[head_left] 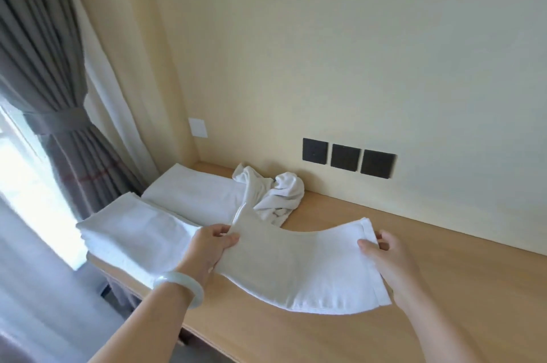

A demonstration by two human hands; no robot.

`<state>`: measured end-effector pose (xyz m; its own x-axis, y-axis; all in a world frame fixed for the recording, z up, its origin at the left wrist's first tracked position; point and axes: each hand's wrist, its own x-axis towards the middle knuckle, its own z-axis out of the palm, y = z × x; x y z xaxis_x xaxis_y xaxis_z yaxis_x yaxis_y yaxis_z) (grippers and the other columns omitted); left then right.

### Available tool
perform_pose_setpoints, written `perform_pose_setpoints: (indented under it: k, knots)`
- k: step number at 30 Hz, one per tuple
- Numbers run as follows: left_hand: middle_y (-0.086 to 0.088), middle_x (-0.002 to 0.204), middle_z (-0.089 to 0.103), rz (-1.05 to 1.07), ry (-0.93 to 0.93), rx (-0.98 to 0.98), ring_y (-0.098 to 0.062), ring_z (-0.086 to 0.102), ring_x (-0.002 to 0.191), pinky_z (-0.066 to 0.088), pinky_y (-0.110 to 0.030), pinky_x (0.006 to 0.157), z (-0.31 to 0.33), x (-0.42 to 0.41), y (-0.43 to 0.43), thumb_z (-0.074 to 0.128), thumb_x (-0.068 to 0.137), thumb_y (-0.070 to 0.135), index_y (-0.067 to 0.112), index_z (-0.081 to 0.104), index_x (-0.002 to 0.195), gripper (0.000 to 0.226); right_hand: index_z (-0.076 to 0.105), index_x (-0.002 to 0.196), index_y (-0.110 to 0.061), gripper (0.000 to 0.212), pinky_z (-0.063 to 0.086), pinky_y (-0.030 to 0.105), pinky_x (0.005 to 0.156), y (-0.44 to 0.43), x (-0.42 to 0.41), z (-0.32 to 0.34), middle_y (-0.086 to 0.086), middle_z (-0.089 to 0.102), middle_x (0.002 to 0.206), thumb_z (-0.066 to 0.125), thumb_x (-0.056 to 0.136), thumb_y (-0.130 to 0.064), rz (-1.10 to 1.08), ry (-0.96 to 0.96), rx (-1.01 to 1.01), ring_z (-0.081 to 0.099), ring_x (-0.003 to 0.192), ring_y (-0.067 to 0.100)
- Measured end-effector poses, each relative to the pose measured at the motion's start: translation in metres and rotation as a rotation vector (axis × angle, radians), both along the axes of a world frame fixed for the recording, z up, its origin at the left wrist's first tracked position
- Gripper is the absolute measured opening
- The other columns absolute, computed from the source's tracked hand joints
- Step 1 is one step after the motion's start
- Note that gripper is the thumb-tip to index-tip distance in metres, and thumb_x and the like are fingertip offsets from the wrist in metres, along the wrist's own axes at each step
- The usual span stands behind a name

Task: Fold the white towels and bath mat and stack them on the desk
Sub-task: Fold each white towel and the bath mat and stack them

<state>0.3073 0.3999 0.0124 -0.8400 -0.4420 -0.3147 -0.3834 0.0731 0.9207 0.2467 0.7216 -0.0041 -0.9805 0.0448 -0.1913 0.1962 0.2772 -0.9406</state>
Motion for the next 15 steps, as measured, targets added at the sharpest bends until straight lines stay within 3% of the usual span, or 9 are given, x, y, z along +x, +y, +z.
perform_pose_setpoints:
  k: [6,11,15]
  knots:
    - [-0.018,0.083,0.074,0.048,-0.062,-0.034,-0.031,0.069,0.07,0.057,-0.045,0.073,0.001,0.038,-0.104,0.069,0.087,0.008,0.008,0.073,0.091,0.006,0.064,0.089,-0.017,0.004,0.051,0.035,0.066,-0.115,0.03,0.002,0.005,0.069,0.089,0.067,0.087,-0.019,0.086,0.02,-0.008,0.068,0.077,0.022]
    - [-0.001,0.064,0.071,0.064,-0.103,-0.118,-0.015,0.066,0.054,0.053,-0.024,0.053,0.003,0.035,-0.18,0.069,0.087,0.009,0.012,0.073,0.086,0.005,0.067,0.089,-0.022,0.006,0.056,0.044,0.075,-0.2,0.02,0.001,0.003,0.071,0.082,0.069,0.084,-0.02,0.18,0.027,-0.026,0.069,0.075,0.021]
    - [-0.004,0.073,0.073,0.07,-0.136,-0.164,-0.015,0.066,0.059,0.055,-0.027,0.062,0.013,0.026,-0.233,0.069,0.088,0.012,0.01,0.074,0.09,0.006,0.063,0.091,-0.016,0.009,0.054,0.051,0.076,-0.262,0.006,0.001,0.014,0.069,0.085,0.07,0.084,-0.017,0.214,-0.001,-0.092,0.068,0.078,0.032]
